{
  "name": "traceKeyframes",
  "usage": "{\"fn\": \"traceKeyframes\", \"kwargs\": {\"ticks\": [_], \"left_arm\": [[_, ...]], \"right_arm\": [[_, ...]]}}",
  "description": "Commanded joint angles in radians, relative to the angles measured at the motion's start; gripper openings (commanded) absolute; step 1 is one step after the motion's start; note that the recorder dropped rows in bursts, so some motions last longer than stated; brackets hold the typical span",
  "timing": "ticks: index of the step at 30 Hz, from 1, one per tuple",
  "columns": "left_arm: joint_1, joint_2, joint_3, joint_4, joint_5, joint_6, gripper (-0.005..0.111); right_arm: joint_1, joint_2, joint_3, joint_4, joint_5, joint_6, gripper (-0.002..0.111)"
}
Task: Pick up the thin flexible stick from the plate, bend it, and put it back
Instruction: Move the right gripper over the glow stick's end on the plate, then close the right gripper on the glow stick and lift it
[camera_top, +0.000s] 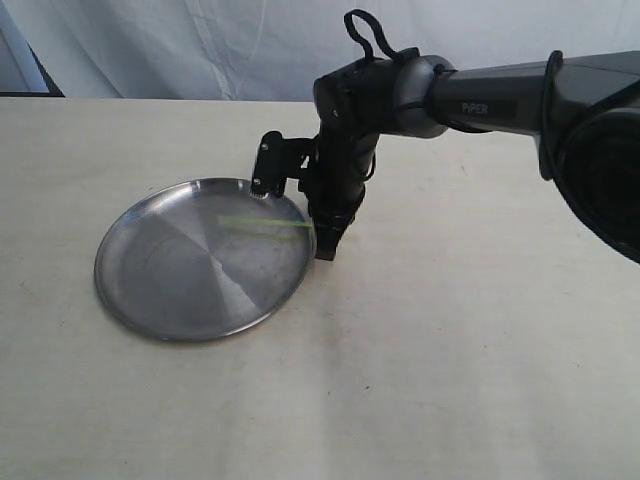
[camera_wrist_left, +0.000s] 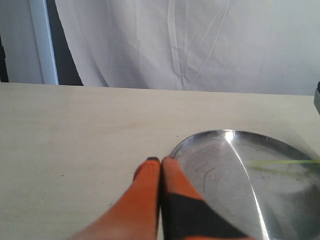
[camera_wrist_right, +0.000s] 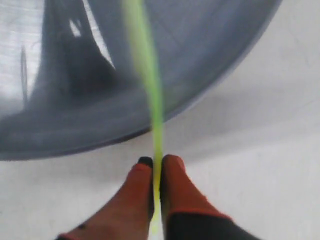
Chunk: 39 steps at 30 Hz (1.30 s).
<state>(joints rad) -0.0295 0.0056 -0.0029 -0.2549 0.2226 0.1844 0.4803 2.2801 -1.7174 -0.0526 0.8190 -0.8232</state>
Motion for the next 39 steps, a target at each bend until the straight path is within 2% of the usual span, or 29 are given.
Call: {"fn": "traceKeyframes", "kwargs": {"ticks": [1,17,22,30,37,39], "left_arm": [[0.002,-0.006,0.003,0.005,-0.013,-0.001,0.000],[0.002,-0.006,0.003,0.005,-0.013,-0.001,0.000],[0.002,-0.006,0.003,0.005,-0.013,0.002,0.000],[0.002,-0.006,0.003,0.009,-0.013,0.002,0.000],[0.002,-0.006,0.003,0.009,-0.023,0.002,0.000],[0.002,-0.006,0.003,-0.159,-0.037,-0.089,0.000]], "right_arm": [[-0.002,-0.001,-0.003,-0.002,0.000,0.021,0.000],[-0.002,-0.082,-0.003,0.014,0.065,0.092,0.000],[-0.002,-0.109,-0.003,0.077,0.090,0.125,0.000],[-0.004,-0.168,0.004,0.345,0.215,0.169,-0.001],[-0.004,-0.275,0.117,0.510,0.220,0.068,-0.001],[-0.004,-0.307,0.157,0.548,0.216,0.063,-0.001]]}}
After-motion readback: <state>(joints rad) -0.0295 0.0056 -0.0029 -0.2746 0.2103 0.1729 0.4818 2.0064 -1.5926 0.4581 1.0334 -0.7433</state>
